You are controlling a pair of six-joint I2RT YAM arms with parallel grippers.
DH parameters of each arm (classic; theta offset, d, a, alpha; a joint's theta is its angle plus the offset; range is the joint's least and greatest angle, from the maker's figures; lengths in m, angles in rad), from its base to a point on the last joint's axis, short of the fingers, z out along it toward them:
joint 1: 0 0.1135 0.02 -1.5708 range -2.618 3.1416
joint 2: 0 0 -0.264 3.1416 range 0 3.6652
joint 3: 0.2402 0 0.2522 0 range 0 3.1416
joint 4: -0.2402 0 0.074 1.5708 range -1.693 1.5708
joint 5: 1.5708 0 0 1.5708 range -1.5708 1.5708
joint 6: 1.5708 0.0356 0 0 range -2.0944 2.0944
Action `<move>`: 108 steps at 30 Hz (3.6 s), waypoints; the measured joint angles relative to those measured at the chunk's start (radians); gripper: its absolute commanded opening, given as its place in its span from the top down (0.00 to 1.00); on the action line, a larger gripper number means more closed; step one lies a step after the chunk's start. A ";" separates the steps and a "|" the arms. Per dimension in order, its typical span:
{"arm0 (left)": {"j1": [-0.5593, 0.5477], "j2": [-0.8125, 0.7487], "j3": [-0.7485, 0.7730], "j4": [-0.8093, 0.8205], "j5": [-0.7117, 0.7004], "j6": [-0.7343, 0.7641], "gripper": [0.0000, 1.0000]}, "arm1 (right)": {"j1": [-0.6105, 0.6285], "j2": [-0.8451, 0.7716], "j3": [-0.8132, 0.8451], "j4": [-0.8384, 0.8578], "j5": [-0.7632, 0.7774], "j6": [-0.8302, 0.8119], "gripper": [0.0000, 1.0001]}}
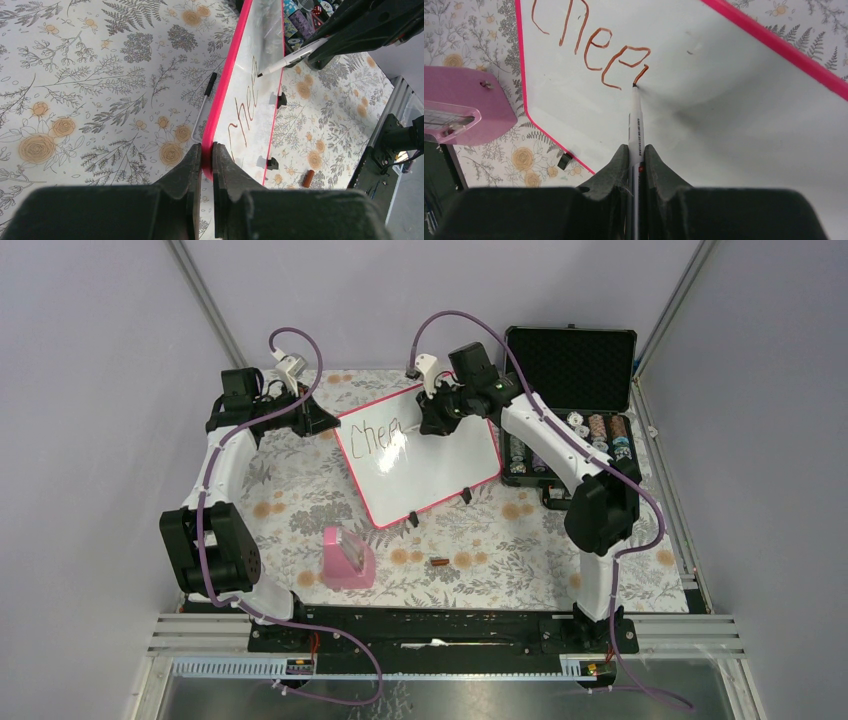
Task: Write a sentence on the whiteboard
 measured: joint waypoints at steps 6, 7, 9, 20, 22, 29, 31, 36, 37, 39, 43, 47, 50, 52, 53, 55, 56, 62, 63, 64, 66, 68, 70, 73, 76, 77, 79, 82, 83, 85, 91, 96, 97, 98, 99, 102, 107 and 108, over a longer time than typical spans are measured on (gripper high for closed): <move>-0.001 0.000 0.000 0.000 0.000 0.002 1.00 | 0.000 -0.020 -0.056 0.013 -0.008 0.000 1.00; -0.001 0.000 0.000 0.000 0.000 0.002 1.00 | 0.000 -0.022 -0.061 0.013 -0.008 0.000 1.00; -0.001 0.000 0.000 0.000 0.000 0.002 1.00 | 0.000 -0.025 -0.068 0.014 -0.009 0.000 1.00; -0.001 0.000 0.000 -0.001 0.000 0.003 1.00 | 0.000 -0.026 -0.071 0.016 -0.012 0.000 1.00; -0.001 0.000 0.000 -0.001 0.000 0.002 1.00 | 0.000 -0.026 -0.069 0.016 -0.012 0.001 1.00; -0.001 0.000 0.000 -0.001 0.000 0.002 1.00 | 0.000 -0.026 -0.061 0.012 -0.011 0.001 1.00; -0.001 0.000 0.000 -0.001 0.000 0.002 1.00 | 0.000 -0.026 -0.054 0.013 -0.007 0.002 1.00; -0.001 0.000 0.002 -0.002 0.001 0.002 1.00 | 0.000 -0.024 -0.034 0.015 0.010 0.002 1.00; -0.001 0.000 0.002 -0.002 0.001 0.002 1.00 | 0.000 -0.024 -0.031 0.016 0.012 0.002 1.00; -0.002 0.000 0.003 -0.003 0.001 0.002 1.00 | 0.000 -0.023 -0.026 0.017 0.014 0.002 1.00; -0.003 0.000 0.005 -0.004 0.000 0.002 1.00 | 0.000 -0.018 -0.015 0.017 0.015 0.002 1.00; -0.003 0.000 0.005 -0.004 0.000 0.002 1.00 | 0.000 -0.015 -0.011 0.016 0.015 0.005 1.00; -0.003 0.000 0.005 -0.004 -0.001 0.002 1.00 | 0.000 -0.014 -0.010 0.016 0.015 0.005 1.00; -0.003 0.000 0.005 -0.004 -0.001 0.002 1.00 | 0.000 -0.014 -0.007 0.016 0.015 0.005 1.00; -0.003 0.000 0.005 -0.004 0.000 0.002 1.00 | 0.000 -0.013 -0.005 0.016 0.016 0.005 1.00; -0.003 0.000 0.005 -0.004 -0.001 0.002 1.00 | 0.000 -0.010 0.002 0.015 0.019 0.008 1.00; -0.003 0.000 0.005 -0.004 -0.001 0.002 1.00 | 0.000 -0.010 0.004 0.015 0.020 0.010 1.00; -0.003 0.000 0.005 -0.004 0.000 0.002 1.00 | -0.010 -0.005 0.026 0.016 0.023 0.028 1.00; -0.003 0.000 0.005 -0.004 0.000 0.002 1.00 | -0.014 -0.005 0.029 0.016 0.024 0.030 1.00; -0.003 0.000 0.005 -0.004 0.000 0.002 1.00 | -0.017 -0.005 0.032 0.017 0.025 0.031 1.00; -0.003 0.000 0.005 -0.004 -0.001 0.002 1.00 | -0.023 -0.005 0.033 0.018 0.029 0.032 1.00; -0.003 0.000 0.005 -0.003 -0.001 0.002 1.00 | -0.024 -0.005 0.033 0.018 0.029 0.032 1.00; -0.003 0.000 0.005 -0.003 -0.001 0.002 1.00 | -0.024 -0.005 0.033 0.018 0.029 0.032 1.00; -0.003 0.000 0.005 -0.004 -0.001 0.002 1.00 | -0.025 -0.005 0.032 0.018 0.021 0.031 1.00; -0.003 0.000 0.005 -0.005 0.000 0.002 1.00 | -0.027 -0.013 0.013 0.024 0.004 0.027 1.00; -0.003 0.000 0.005 -0.005 0.000 0.002 1.00 | -0.028 -0.019 0.002 0.024 -0.002 0.026 1.00; -0.003 0.000 0.005 -0.005 0.000 0.002 1.00 | -0.029 -0.038 -0.026 0.024 -0.016 0.024 1.00; -0.003 0.000 0.005 -0.005 0.000 0.002 1.00 | -0.029 -0.069 -0.057 0.023 -0.024 0.020 1.00; -0.003 0.000 0.005 -0.005 0.000 0.002 1.00 | -0.030 -0.077 -0.062 0.023 -0.024 0.019 1.00; -0.003 0.000 0.005 -0.005 0.000 0.002 1.00 | -0.033 -0.085 -0.064 0.025 -0.023 0.017 1.00; -0.003 -0.002 0.005 -0.006 0.000 0.002 1.00 | -0.045 -0.085 -0.063 0.029 -0.011 0.016 1.00; -0.003 -0.002 0.005 -0.006 0.000 0.003 1.00 | -0.046 -0.072 -0.049 0.029 -0.011 0.018 1.00; -0.003 -0.002 0.005 -0.006 0.000 0.003 1.00 | -0.046 -0.068 -0.044 0.029 -0.011 0.019 1.00; -0.004 -0.002 0.005 -0.006 0.000 0.003 1.00 | -0.046 -0.064 -0.038 0.029 -0.011 0.020 1.00; -0.004 -0.002 0.005 -0.006 0.000 0.003 1.00 | -0.046 -0.059 -0.032 0.029 -0.009 0.020 1.00; -0.004 -0.002 0.005 -0.006 0.000 0.003 1.00 | -0.046 -0.045 -0.017 0.031 0.000 0.021 1.00; -0.004 -0.002 0.005 -0.005 -0.002 0.003 1.00 | -0.046 -0.019 0.005 0.035 0.011 0.027 1.00; -0.004 -0.002 0.005 -0.006 -0.004 0.004 1.00 | -0.046 -0.018 0.007 0.035 0.011 0.029 1.00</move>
